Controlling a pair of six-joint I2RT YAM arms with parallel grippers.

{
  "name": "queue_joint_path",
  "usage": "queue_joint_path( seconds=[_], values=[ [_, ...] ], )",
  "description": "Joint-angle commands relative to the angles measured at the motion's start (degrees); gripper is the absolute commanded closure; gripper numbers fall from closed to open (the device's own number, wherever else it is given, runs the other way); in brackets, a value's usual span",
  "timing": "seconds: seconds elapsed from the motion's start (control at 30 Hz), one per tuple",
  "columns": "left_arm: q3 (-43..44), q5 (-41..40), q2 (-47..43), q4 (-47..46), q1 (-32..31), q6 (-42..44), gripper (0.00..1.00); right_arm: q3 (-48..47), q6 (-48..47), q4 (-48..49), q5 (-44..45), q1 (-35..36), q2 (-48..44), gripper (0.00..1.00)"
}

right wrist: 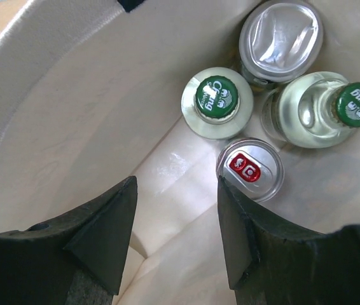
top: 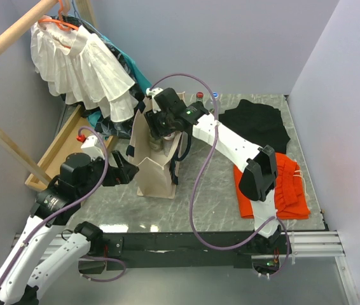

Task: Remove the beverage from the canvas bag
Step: Take out the drink from the canvas bag.

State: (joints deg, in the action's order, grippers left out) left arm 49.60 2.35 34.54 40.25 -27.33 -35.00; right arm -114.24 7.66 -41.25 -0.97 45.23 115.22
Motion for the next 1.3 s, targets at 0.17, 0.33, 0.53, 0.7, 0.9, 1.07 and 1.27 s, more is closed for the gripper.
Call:
queue_joint_path(
  seconds=[0.17,0.33,0.53,0.7,0.9,1.07,1.27],
  values=[
    [2.7,1.8,-0.9,1.1,0.0,2.0,0.04,0.8,-0.5,-2.7,2.2,1.3,-7.5,0.40],
    [2.2,0.8,-3.8,-9.2,0.0,1.8,0.04,3.2,0.0,-1.9,5.4,2.1,-9.0,0.39],
    [1.8,1.0,4.2,-11.0,0.0,2.9,0.04,-1.1,0.2,-5.2,7.6,1.5,-4.7,0.34],
    [4.1,3.0,10.0,-15.1,0.0,7.5,0.04,-0.3,1.5,-5.1,7.2,0.6,-4.5,0.33],
    [8.4,5.6,18.4,-12.6,0.0,13.7,0.04,-3.7,3.1,-7.9,7.0,-0.2,-2.8,0.33],
    [7.7,7.8,20.6,-8.9,0.0,17.1,0.04,-2.7,5.6,-8.6,5.5,-0.7,-3.2,0.33],
    [4.0,9.8,16.2,-6.8,0.1,17.0,0.04,6.0,7.8,-5.5,3.6,-0.7,-7.5,0.34]
  ],
)
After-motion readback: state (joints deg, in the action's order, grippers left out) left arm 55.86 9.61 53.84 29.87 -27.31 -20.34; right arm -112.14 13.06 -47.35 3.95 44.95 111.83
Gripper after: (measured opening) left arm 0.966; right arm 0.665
